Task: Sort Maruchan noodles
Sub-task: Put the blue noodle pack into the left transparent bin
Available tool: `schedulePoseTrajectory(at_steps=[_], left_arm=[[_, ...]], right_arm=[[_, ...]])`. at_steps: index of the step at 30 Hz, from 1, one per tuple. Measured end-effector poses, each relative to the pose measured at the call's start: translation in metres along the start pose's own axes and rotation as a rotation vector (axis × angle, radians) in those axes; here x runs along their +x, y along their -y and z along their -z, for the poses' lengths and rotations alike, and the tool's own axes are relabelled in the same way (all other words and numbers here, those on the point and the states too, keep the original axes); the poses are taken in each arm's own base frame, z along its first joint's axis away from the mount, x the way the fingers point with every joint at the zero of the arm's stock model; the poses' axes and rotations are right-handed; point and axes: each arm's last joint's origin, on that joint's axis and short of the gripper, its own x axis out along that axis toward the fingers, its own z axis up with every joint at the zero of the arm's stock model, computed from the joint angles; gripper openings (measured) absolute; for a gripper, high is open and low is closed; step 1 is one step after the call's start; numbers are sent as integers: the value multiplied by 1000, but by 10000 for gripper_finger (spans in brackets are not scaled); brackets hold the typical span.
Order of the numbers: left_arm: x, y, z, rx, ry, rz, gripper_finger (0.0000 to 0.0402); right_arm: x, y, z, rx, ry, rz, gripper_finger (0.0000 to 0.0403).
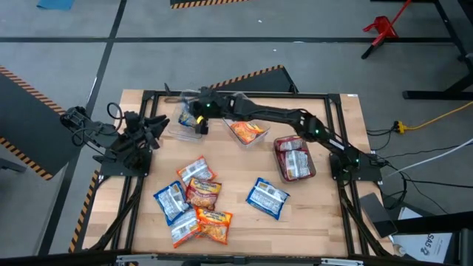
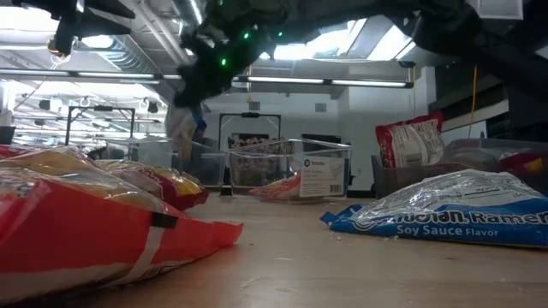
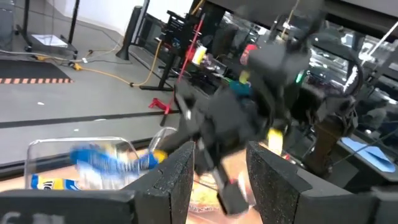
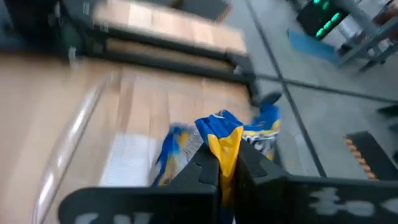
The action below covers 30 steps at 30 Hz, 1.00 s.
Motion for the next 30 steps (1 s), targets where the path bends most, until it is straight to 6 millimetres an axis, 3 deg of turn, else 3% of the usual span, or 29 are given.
schedulePoseTrajectory(at_steps=[10,16,26,30], left_arm=[[0,0,0,-1,8,-13,141],[0,0,0,-2,8,-12,141],[0,0,0,-2,3,-5,141],[0,0,0,-2,3,-5,141]], right_arm=[[20,-14,18,-18,-50,-38,24],[19,-14,19,-94,-100,91,60],[16,-34,7,-5,92,-307,154],[15,-40,2,-2,107,-287,190]])
